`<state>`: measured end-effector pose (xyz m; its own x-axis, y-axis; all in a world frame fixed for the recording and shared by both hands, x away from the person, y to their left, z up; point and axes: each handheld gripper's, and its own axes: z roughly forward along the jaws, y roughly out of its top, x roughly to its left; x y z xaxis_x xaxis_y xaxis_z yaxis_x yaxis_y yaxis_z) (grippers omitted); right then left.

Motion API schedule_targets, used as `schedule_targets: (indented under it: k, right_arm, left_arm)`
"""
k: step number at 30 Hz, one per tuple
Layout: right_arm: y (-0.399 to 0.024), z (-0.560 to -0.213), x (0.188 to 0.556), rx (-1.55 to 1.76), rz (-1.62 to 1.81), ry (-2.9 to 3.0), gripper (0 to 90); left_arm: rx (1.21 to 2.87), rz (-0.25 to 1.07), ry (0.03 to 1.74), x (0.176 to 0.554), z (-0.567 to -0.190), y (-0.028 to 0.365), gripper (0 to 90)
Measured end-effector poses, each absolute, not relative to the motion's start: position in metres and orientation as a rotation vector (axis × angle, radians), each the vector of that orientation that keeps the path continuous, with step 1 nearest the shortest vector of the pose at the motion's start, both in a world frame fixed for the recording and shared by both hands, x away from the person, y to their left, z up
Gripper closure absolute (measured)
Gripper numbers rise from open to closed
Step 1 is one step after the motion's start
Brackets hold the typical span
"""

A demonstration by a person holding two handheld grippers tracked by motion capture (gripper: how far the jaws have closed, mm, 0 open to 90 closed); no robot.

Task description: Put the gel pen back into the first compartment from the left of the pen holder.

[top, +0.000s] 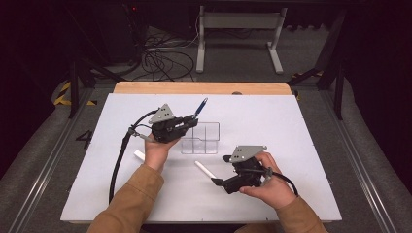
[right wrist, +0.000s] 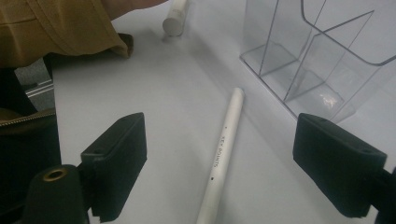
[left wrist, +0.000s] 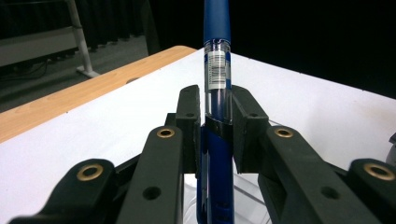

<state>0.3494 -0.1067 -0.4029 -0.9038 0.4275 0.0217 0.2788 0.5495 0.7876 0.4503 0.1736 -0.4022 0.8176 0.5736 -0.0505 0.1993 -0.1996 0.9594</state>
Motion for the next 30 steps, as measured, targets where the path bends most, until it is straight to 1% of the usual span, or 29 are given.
schedule_targets:
  k: [16,18,19,20,22,23,26,30]
  right_arm:
    - [-0.105,-0.405,0.349,0.593,1.273,2.619,17.7]
    - [-0.105,-0.405,0.349,0.592,1.273,2.62,17.7]
    - [-0.105,-0.405,0.349,0.592,1.273,2.62,17.6]
    - [-0.105,-0.405,0.349,0.592,1.272,2.619,17.6]
    - [-0.105,-0.404,0.349,0.595,1.274,2.618,17.5]
    - [-0.106,-0.404,0.349,0.597,1.276,2.616,17.4]
    - [-0.107,-0.403,0.349,0.6,1.277,2.609,17.4]
    - [-0.109,-0.402,0.35,0.613,1.278,2.595,17.4]
  left_arm:
    - [1.806,0.372,0.619,0.445,-0.405,0.178,75.5]
    - [1.808,0.369,0.615,0.445,-0.405,0.178,74.2]
    - [1.804,0.364,0.619,0.445,-0.405,0.179,70.4]
    - [1.797,0.359,0.62,0.445,-0.404,0.179,64.6]
    - [1.772,0.359,0.651,0.444,-0.4,0.182,43.6]
    - [1.757,0.358,0.661,0.443,-0.397,0.184,36.4]
    - [1.764,0.376,0.666,0.434,-0.387,0.191,27.9]
    - [1.809,0.4,0.647,0.417,-0.374,0.197,19.0]
